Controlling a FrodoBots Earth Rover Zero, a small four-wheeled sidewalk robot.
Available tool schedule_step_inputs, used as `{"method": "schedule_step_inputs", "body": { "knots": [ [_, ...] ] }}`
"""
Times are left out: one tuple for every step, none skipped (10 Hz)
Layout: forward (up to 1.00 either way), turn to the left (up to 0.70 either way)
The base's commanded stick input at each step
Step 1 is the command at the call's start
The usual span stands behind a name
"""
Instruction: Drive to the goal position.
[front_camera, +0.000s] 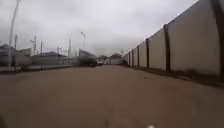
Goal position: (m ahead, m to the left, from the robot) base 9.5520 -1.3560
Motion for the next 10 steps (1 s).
{"method": "schedule_step_inputs", "body": {
  "knots": [
    [1.0, 0.0],
    [1.0, 0.0],
    [1.0, 0.0],
    [1.0, 0.0],
    [1.0, 0.0],
    [1.0, 0.0],
    [1.0, 0.0],
    [1.0, 0.0],
    [1.0, 0.0],
    [1.0, 0.0]
  ]
}}
